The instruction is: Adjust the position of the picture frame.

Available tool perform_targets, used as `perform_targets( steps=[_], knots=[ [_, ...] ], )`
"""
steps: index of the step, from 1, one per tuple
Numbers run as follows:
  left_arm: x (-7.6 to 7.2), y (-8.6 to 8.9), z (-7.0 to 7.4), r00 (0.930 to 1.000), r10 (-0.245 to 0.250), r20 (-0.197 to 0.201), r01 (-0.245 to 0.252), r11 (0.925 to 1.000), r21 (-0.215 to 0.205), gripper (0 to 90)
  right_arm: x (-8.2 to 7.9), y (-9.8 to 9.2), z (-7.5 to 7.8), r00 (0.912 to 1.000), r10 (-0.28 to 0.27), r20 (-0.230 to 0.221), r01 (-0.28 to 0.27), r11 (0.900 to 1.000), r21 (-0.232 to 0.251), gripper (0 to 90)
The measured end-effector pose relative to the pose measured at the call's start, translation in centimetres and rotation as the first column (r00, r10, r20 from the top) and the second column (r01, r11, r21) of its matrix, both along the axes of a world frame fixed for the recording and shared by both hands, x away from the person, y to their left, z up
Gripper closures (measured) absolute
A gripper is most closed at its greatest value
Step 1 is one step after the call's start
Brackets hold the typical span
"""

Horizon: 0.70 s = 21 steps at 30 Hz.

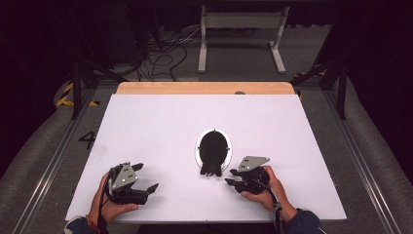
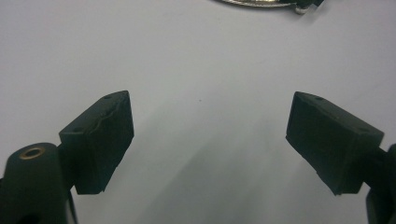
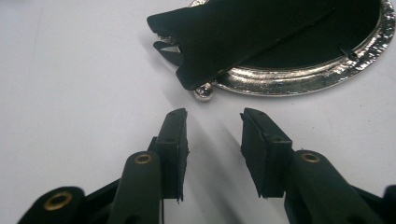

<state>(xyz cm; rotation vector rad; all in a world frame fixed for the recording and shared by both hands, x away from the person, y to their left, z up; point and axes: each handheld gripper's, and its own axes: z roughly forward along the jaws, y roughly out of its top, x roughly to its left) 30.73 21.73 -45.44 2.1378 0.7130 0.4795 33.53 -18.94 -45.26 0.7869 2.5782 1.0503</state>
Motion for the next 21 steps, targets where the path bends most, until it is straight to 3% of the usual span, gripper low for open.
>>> perform_targets(
  steps=[10,21],
  knots=[
    [-1.4,2.9,0.0,0.9963,0.086,0.006,-0.085,0.9960,-0.028,16.0,0.3,0.5,-0.2,0.9997,0.022,-0.007,-0.022,1.000,-0.011,61.4],
    [-1.9,3.2,0.0,0.9938,0.109,0.021,-0.108,0.9938,-0.025,15.0,0.6,1.1,0.1,0.9990,0.038,-0.023,-0.039,0.998,-0.040,63.2]
  ],
)
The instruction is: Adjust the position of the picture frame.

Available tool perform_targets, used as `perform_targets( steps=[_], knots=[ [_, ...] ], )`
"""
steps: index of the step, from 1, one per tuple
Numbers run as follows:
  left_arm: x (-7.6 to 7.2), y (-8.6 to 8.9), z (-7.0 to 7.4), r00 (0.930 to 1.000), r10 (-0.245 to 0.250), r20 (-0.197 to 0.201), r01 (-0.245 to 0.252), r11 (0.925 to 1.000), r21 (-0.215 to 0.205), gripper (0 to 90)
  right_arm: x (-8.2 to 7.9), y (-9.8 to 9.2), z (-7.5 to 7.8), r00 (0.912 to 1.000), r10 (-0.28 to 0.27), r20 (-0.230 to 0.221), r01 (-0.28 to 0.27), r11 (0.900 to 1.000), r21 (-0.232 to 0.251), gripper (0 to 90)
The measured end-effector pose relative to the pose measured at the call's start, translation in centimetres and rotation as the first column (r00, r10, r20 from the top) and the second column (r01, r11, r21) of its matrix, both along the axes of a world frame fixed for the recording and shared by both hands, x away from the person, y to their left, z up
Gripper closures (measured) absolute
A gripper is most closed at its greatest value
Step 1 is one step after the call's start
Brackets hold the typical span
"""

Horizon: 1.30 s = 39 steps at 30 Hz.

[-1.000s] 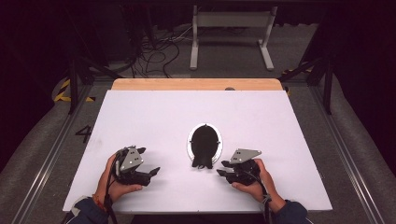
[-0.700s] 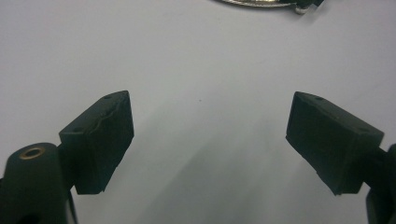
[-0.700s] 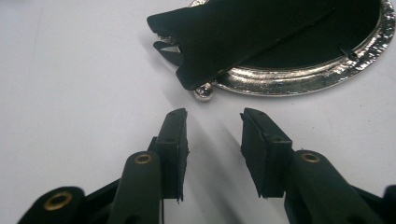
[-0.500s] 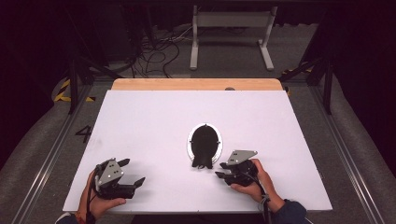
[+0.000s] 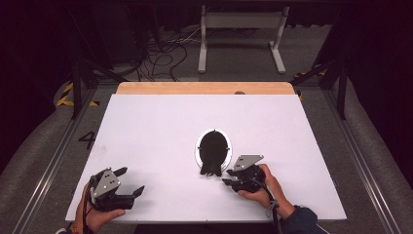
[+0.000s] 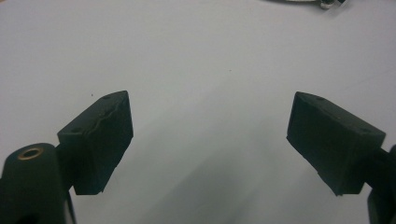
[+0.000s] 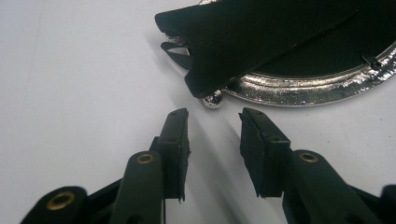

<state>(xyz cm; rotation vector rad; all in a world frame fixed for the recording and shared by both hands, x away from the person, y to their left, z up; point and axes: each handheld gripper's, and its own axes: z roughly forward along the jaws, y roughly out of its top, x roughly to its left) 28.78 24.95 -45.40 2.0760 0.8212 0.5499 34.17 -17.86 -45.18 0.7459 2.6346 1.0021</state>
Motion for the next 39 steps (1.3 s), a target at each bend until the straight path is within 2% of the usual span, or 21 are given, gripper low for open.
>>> perform_targets(
  steps=[6,13,19,24,27,30,33,36,39],
  knots=[
    [-0.4,0.3,0.1,0.9996,0.027,0.011,-0.027,0.9996,-0.003,15.1,0.3,0.4,0.1,0.9998,0.012,-0.014,-0.012,1.000,-0.002,65.1],
    [-0.3,0.5,-0.1,0.9988,0.048,-0.008,-0.048,0.9988,-0.007,16.0,0.5,1.2,0.0,0.9999,0.005,-0.009,-0.005,1.000,-0.003,69.0],
    [0.0,0.3,-0.3,0.9974,0.062,-0.035,-0.062,0.9980,-0.006,16.2,0.8,1.1,-0.2,0.9987,-0.023,-0.047,0.026,0.998,0.062,67.8],
    [0.1,0.4,-0.3,0.9975,0.062,-0.032,-0.062,0.9980,-0.003,16.2,1.1,0.8,-0.4,0.9960,-0.030,-0.084,0.040,0.992,0.117,67.3],
    [0.2,0.4,-0.4,0.9964,0.074,-0.042,-0.074,0.9972,0.006,16.3,1.4,0.5,-0.5,0.9901,-0.038,-0.135,0.060,0.985,0.163,64.5],
    [0.4,0.3,-0.5,0.9957,0.075,-0.055,-0.075,0.9972,0.008,16.3,1.7,0.4,-0.7,0.9795,-0.046,-0.196,0.089,0.972,0.219,56.4],
    [0.4,0.2,-0.5,0.9962,0.073,-0.047,-0.073,0.9973,0.013,16.3,1.9,0.4,-0.7,0.9707,-0.055,-0.234,0.115,0.961,0.250,54.0],
    [0.4,0.1,-0.5,0.9961,0.075,-0.046,-0.074,0.9969,0.025,16.6,2.6,-0.2,-1.0,0.9473,-0.060,-0.315,0.164,0.935,0.315,53.9],
    [0.5,0.0,-0.6,0.9959,0.076,-0.048,-0.075,0.9966,0.034,16.6,3.0,-0.5,-1.2,0.9331,-0.063,-0.354,0.196,0.915,0.353,54.8]
  ],
)
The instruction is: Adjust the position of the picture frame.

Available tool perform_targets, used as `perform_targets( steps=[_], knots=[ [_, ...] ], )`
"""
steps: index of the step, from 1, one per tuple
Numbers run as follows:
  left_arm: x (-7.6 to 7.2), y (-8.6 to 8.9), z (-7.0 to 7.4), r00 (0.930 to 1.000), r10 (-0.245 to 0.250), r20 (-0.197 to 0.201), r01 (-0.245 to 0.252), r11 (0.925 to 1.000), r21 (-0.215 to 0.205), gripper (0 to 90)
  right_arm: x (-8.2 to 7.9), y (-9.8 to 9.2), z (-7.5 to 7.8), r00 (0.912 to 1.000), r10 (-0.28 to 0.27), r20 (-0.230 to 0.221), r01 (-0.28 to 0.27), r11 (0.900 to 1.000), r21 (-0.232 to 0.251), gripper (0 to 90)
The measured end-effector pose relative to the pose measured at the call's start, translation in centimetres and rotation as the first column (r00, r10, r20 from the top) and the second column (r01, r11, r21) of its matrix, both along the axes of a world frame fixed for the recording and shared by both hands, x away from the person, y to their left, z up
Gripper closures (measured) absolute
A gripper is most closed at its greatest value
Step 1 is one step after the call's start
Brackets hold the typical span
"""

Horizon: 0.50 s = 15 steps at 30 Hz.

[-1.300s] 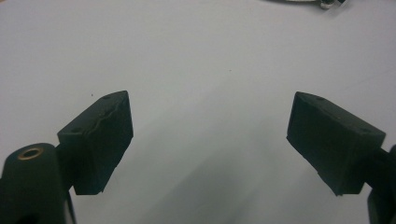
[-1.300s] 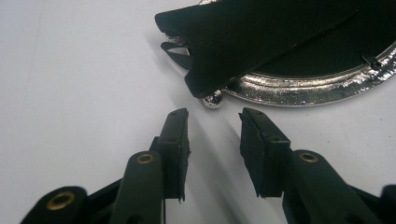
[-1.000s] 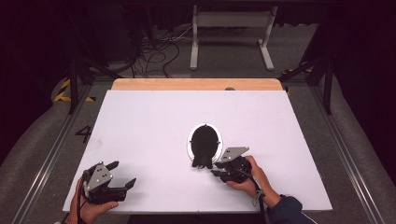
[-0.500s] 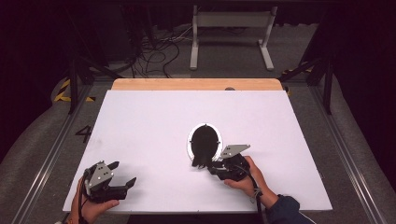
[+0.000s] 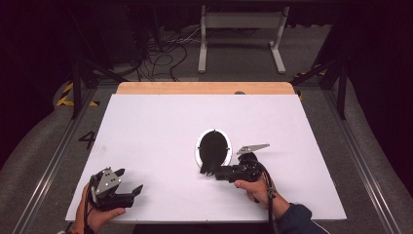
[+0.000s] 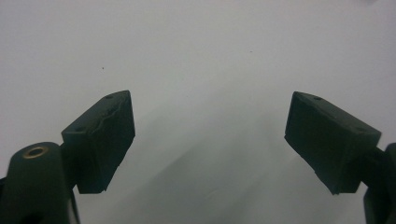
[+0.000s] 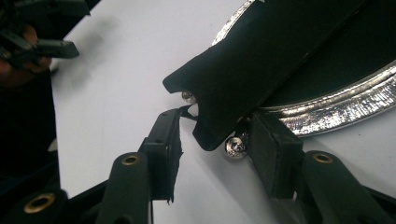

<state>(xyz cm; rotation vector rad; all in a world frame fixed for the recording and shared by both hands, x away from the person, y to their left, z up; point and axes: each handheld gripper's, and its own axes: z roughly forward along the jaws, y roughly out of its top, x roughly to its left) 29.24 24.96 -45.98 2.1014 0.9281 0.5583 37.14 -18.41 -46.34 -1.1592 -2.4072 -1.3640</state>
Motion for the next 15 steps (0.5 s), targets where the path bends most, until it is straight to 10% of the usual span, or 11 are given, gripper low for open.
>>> perform_targets(
  steps=[15],
  knots=[
    [0.15,-0.44,-0.12,1.0000,-0.008,-0.005,0.008,0.9999,0.012,16.5,0.96,-0.13,-0.16,0.9915,-0.079,-0.104,0.093,0.986,0.140,51.3]
  ],
)
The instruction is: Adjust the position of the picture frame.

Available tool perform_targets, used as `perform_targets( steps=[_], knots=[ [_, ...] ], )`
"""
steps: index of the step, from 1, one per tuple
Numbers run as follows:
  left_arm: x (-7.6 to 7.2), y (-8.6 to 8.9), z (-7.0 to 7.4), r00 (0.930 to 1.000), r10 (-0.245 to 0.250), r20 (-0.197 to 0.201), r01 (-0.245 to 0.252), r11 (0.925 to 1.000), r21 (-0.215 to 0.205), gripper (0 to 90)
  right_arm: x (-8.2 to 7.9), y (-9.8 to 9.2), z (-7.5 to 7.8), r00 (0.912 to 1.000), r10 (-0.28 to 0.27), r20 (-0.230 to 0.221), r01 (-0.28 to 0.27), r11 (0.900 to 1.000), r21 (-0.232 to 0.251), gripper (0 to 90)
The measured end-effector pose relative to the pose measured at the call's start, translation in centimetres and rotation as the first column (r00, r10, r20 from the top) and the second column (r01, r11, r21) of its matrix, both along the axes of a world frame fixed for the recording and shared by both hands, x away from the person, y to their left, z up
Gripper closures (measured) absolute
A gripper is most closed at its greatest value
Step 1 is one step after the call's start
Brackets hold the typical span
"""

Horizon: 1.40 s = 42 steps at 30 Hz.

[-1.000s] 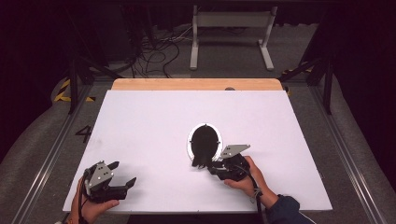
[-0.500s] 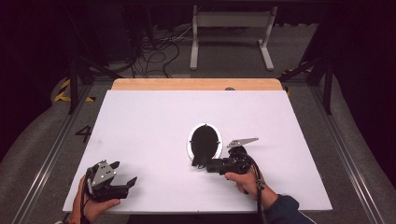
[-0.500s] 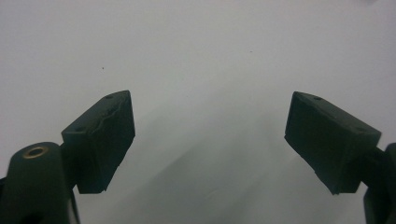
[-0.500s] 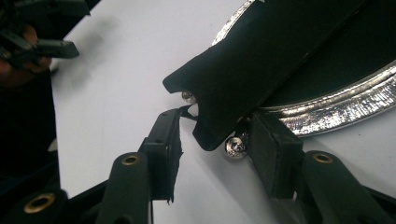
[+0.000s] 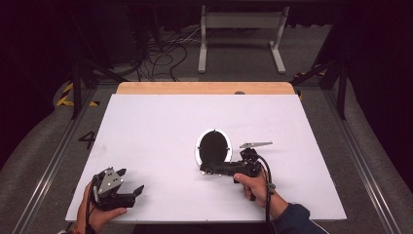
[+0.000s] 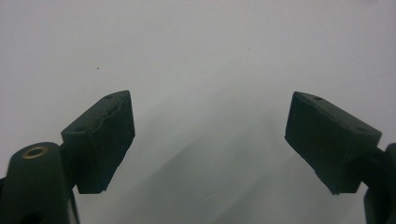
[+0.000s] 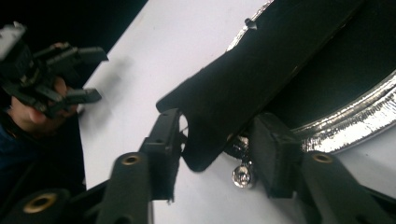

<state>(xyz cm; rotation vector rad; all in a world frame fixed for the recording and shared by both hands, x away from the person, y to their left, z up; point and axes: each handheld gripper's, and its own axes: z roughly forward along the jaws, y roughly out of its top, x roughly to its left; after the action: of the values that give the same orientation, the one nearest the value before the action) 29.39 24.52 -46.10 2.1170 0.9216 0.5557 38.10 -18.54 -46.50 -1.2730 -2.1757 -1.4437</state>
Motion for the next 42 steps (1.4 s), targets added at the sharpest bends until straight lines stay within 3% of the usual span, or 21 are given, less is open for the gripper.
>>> perform_targets(
  steps=[7,15,20,23,25,26,31,33,38,42],
  knots=[
    [0.3,-0.8,0.1,0.9997,-0.023,0.010,0.023,0.9995,0.024,16.2,0.8,-0.5,-0.4,0.9970,-0.047,-0.061,0.052,0.995,0.081,52.6],
    [1.3,-2.5,0.2,0.9978,-0.066,0.005,0.065,0.9972,0.036,16.2,1.1,-0.4,-0.7,0.9957,-0.046,-0.081,0.055,0.993,0.106,55.5],
    [3.2,-4.1,0.7,0.9908,-0.136,0.003,0.136,0.9908,-0.004,17.0,1.3,-0.6,-0.8,0.9963,-0.033,-0.080,0.042,0.993,0.110,58.5],
    [5.3,-5.4,1.1,0.9865,-0.164,0.005,0.164,0.9854,-0.046,17.7,1.2,-0.5,-0.7,0.9968,-0.032,-0.074,0.039,0.994,0.102,58.8],
    [6.7,-6.3,1.3,0.9833,-0.182,0.000,0.181,0.9806,-0.075,18.3,1.1,-0.4,-0.7,0.9978,-0.031,-0.060,0.036,0.995,0.091,59.1],
    [6.7,-6.3,1.3,0.9833,-0.182,0.000,0.181,0.9806,-0.075,18.3,1.1,-0.4,-0.7,0.9978,-0.031,-0.060,0.036,0.995,0.091,59.1],
    [9.7,-8.8,1.3,0.9711,-0.236,-0.033,0.231,0.9669,-0.108,18.0,1.0,-0.3,-0.5,0.9996,-0.013,-0.023,0.015,0.997,0.070,60.2],
    [10.6,-9.5,1.2,0.9629,-0.257,-0.081,0.247,0.9619,-0.117,16.8,1.0,-0.3,-0.3,1.0000,0.004,0.005,-0.004,0.999,0.051,60.3],
    [11.9,-10.5,1.0,0.9577,-0.271,-0.096,0.256,0.9561,-0.142,16.3,0.6,-0.1,0.1,0.9926,0.055,0.108,-0.055,0.998,-0.006,61.0],
    [12.3,-11.5,0.8,0.9542,-0.280,-0.105,0.259,0.9492,-0.179,16.5,0.4,0.0,0.3,0.9862,0.077,0.147,-0.073,0.997,-0.031,61.3]
  ],
)
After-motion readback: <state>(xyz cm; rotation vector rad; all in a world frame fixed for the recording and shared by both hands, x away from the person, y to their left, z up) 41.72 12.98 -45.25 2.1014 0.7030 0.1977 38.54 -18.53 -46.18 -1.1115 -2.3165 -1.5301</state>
